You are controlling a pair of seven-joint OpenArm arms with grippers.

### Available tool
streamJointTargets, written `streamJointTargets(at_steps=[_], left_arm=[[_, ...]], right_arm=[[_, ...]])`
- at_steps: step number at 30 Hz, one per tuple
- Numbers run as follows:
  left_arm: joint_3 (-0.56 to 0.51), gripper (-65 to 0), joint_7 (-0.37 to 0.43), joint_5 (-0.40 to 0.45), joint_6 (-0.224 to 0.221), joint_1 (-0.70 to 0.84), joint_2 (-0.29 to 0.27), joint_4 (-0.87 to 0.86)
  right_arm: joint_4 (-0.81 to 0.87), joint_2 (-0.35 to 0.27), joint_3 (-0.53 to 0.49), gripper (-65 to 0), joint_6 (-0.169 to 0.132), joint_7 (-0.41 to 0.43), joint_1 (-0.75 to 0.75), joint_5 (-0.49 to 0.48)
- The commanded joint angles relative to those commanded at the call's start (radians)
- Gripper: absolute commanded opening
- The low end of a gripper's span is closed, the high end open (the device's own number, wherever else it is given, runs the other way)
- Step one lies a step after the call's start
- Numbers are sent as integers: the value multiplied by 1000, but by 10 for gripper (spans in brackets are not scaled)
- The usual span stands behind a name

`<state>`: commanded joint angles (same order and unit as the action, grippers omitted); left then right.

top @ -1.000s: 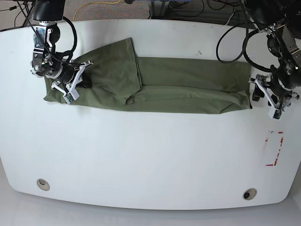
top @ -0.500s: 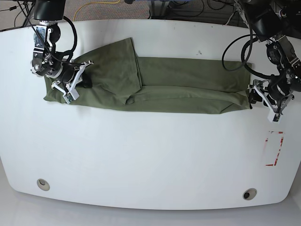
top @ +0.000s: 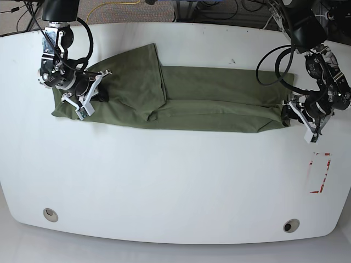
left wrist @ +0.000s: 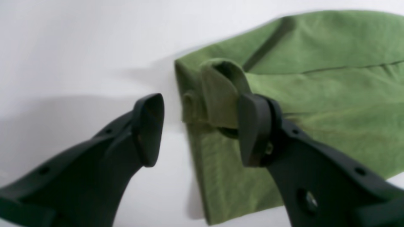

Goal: Layout the t-shirt on the table in an organized manner, then fold the t-shirt properly

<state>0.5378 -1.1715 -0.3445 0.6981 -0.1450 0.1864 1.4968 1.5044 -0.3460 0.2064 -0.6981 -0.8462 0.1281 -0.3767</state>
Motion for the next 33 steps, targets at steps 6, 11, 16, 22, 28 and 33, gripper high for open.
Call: streamJointTargets(at_steps=[6,11,16,22,28,33], left_arm=[[-26,-304,0,0,0,3,-8,3],[-26,-304,0,0,0,3,-9,3],[-26,-310,0,0,0,2,-9,-2],[-46,-454,2,2,0,0,-8,-2],[-74,-619,2,3,0,2,-8,-2],[-75,-622,0,0,0,6,-6,15]], right_arm=[[0,0,0,-648,0,0,0,-3],[0,0,0,-648,0,0,0,-2],[0,0,2,-648,0,0,0,0],[0,0,2,-648,0,0,0,0],[0,0,2,-648,0,0,-2,-3],[0,2,2,-648,0,0,-2,-3]])
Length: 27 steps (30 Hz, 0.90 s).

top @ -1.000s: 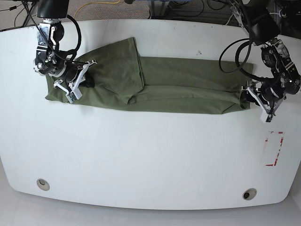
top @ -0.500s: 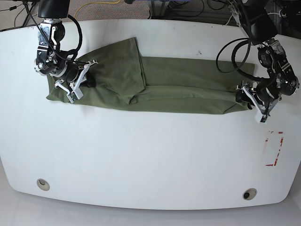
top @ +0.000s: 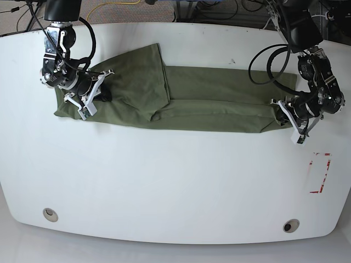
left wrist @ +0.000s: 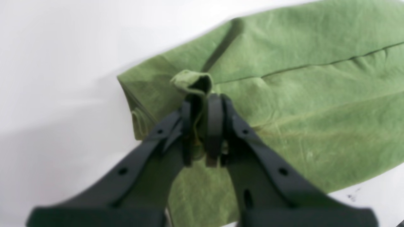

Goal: Layout the t-shirt on the table in an organized manner, then fold the t-shirt properly
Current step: 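Grasp the strip end with the left gripper and tuck it inward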

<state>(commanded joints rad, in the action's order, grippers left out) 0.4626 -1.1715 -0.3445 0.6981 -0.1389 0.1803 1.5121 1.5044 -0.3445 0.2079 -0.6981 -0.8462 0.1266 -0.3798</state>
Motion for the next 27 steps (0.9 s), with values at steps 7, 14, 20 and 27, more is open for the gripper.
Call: streamJointTargets(at_steps=[7,14,20,27], left_arm=[[0,-622,-3,0,0,60,20,107],[-3,-622,-5,0,0,114,75,141],[-2,-622,-3,0,0,163,121,143],[23,-622,-2,0,0,212,157,143]], right_arm=[[-2,0,5,-648,0,0,0,3],[-2,0,6,-648,0,0,0,3],[-2,0,6,-648,0,0,0,3],[-2,0,5,-648,0,0,0,0]])
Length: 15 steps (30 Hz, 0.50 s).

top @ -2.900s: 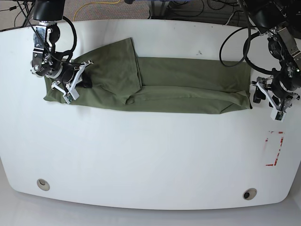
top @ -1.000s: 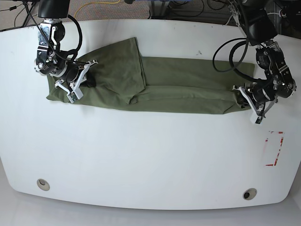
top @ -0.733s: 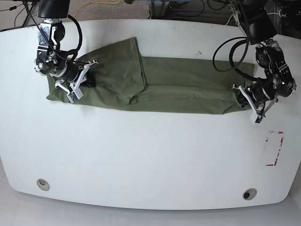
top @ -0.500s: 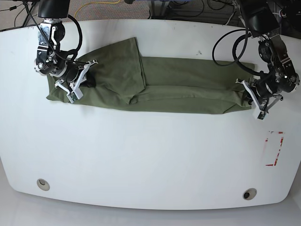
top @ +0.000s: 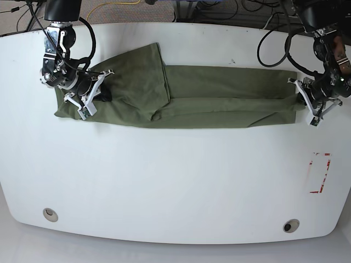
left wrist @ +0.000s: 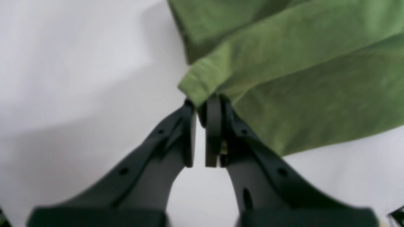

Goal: Layout the t-shirt on the table in an organized manner, then fold the t-shirt properly
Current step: 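Grasp the strip end with the left gripper and tuck it inward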

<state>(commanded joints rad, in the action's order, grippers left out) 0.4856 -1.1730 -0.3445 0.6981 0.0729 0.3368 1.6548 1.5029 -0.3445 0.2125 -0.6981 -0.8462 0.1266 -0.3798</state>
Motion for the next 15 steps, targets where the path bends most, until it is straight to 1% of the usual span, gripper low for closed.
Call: streamJointTargets(at_steps=[2,6,11,15], left_arm=[[26,-622,0,0,0,11,0,0],[46,-622,0,2,0,11,2,-2],[46,-621,0,2,0,14,25,-5],[41,-619,0,2,0,34,28,-3]], right_arm=[[0,0,0,-648,0,0,0,0],[0,0,2,-648,0,0,0,0],[0,0,-2,-648,0,0,2,0],[0,0,-2,-648,0,0,2,-2]])
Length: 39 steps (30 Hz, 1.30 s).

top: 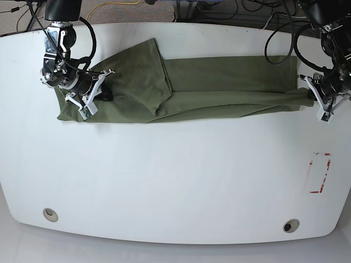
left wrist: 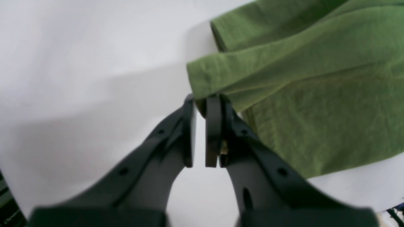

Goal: Layout the t-shirt on the table in an organized manner, then fold the t-shirt properly
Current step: 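Grasp the strip end with the left gripper and tuck it inward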

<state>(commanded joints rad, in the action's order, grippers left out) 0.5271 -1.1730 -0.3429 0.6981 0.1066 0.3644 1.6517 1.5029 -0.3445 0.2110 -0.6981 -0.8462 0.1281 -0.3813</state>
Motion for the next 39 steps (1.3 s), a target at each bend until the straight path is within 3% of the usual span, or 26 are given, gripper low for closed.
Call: streamJointTargets(at_steps=[4,9,11,19,25,33,39], left_arm=[[0,-556,-3,0,0,3,0,0],[5,-390,-34,-3,0,21,2,14],[8,-356,-57,-3,0,26,9,52],[41,-349,-199,-5,0,37,14,222],[89,-346,-212,-66,0,31,-26,241],[186,-346,-198,-91,0,-84,-103,43],[250,-344,-196,-92,0,-149,-129,-143]], right_arm=[[0,0,0,-648,0,0,0,0],[0,2,-2,-648,0,0,0,0],[0,14,2,-648,0,0,0,3],[0,21,-2,-648,0,0,0,8],[0,21,-3,-648,0,0,0,6],[0,21,-3,-648,0,0,0,8],[0,21,-3,-648,0,0,0,8]])
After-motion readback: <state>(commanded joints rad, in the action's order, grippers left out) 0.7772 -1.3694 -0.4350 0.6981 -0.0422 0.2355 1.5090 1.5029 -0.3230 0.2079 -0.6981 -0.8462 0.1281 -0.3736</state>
